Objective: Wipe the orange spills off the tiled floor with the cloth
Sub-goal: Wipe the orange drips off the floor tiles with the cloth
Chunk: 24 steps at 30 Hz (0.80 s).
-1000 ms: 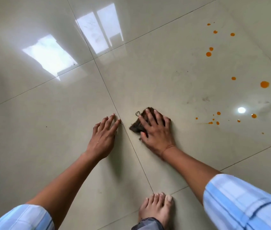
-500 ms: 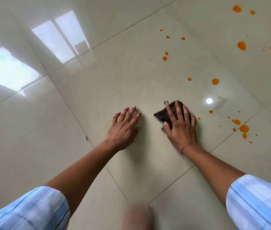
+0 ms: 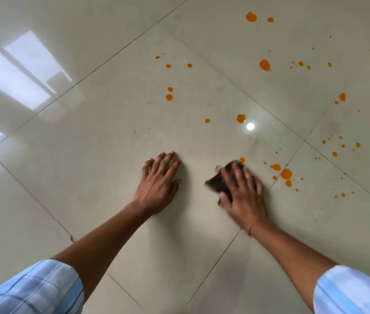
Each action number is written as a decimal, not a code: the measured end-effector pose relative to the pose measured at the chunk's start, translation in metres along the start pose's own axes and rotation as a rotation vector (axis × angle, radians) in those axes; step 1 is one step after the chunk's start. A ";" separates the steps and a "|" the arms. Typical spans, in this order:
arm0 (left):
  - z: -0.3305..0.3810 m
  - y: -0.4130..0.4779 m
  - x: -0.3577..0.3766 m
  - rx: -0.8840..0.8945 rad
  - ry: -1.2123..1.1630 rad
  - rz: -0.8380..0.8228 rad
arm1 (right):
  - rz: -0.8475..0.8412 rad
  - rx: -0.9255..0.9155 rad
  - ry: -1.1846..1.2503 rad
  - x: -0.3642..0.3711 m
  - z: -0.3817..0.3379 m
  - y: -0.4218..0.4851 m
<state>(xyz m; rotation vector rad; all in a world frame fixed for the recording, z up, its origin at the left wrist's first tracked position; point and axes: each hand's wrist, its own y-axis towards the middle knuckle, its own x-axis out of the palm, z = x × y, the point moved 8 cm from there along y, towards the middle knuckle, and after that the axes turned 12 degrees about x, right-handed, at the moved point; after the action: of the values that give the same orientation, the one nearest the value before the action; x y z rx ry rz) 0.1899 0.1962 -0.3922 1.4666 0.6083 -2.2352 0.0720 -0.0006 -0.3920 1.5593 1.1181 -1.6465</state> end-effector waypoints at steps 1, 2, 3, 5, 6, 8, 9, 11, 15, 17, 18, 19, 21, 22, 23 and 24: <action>0.006 0.010 0.002 0.028 -0.008 -0.003 | 0.029 0.158 0.019 -0.004 0.017 0.028; 0.012 0.020 0.004 0.053 -0.015 0.002 | 0.043 0.294 0.050 -0.009 0.022 0.053; 0.017 0.030 0.005 0.066 -0.023 0.010 | 0.047 0.373 0.075 -0.011 0.018 0.066; 0.022 0.046 0.006 0.066 -0.024 0.020 | 0.051 0.277 0.053 -0.008 -0.006 0.059; 0.021 0.049 0.007 0.060 -0.012 0.016 | 0.026 0.150 0.010 -0.004 -0.019 0.041; 0.022 0.050 0.008 0.049 0.004 0.001 | -0.025 -0.023 -0.035 0.001 -0.026 0.000; 0.023 0.049 0.009 0.053 0.002 -0.014 | -0.054 -0.038 -0.039 0.003 -0.020 -0.013; 0.024 0.049 0.008 0.059 -0.004 -0.040 | -0.077 -0.011 -0.037 0.003 -0.010 -0.021; 0.023 0.052 0.008 0.058 -0.021 -0.046 | -0.046 0.172 0.039 -0.004 -0.001 0.032; 0.023 0.054 0.009 0.076 -0.027 -0.024 | -0.003 0.268 0.083 -0.008 -0.009 0.074; 0.022 0.055 0.010 0.084 -0.034 -0.008 | 0.017 0.264 0.093 -0.009 -0.018 0.089; 0.019 0.055 0.010 0.088 -0.041 0.015 | 0.022 0.208 0.099 -0.009 -0.030 0.097; 0.018 0.052 0.005 0.086 -0.081 0.035 | 0.001 0.009 0.060 -0.006 -0.040 0.084; 0.017 0.051 0.002 0.071 -0.092 0.038 | -0.019 -0.086 0.033 -0.004 -0.033 0.068; 0.012 0.049 -0.003 0.029 -0.074 0.036 | -0.049 -0.142 0.030 -0.006 -0.021 0.059; 0.004 0.049 -0.006 -0.028 -0.045 0.021 | -0.043 -0.152 0.029 -0.007 -0.006 0.061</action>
<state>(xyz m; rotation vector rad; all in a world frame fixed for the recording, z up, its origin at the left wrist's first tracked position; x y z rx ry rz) 0.2161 0.1538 -0.3921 1.3993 0.6044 -2.2285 0.1285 -0.0244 -0.3949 1.4760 1.2691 -1.5321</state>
